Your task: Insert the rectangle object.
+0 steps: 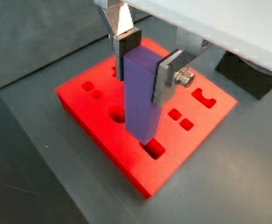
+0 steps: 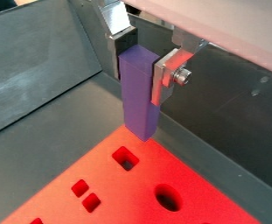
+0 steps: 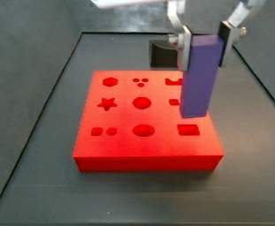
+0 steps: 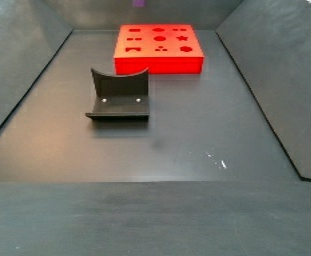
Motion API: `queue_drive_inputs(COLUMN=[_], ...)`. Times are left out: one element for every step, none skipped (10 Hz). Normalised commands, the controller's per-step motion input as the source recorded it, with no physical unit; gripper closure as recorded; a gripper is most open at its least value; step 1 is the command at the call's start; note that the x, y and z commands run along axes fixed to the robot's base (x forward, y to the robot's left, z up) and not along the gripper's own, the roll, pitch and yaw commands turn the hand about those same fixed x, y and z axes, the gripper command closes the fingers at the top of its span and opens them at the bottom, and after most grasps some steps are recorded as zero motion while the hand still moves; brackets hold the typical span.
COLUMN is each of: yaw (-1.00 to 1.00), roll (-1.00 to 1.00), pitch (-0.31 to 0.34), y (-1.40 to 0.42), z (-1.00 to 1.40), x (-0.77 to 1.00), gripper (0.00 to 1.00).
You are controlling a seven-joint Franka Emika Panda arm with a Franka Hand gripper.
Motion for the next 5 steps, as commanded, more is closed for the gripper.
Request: queue_drive_inputs(yaw=[-0.16, -0.06, -0.03, 0.0, 0.0], roll=[0.12, 0.14, 0.18, 0.2, 0.2], pitch=[0.0, 0.0, -0.003, 0.0, 0.0], y=[0.07, 0.09, 0.09, 0.05, 0.02], z=[-0.37, -0.39, -0.34, -0.32, -0.29], x=[0.8, 0.62, 0.53, 0.28, 0.21], gripper=[1.0, 1.0, 1.0, 1.0, 1.0])
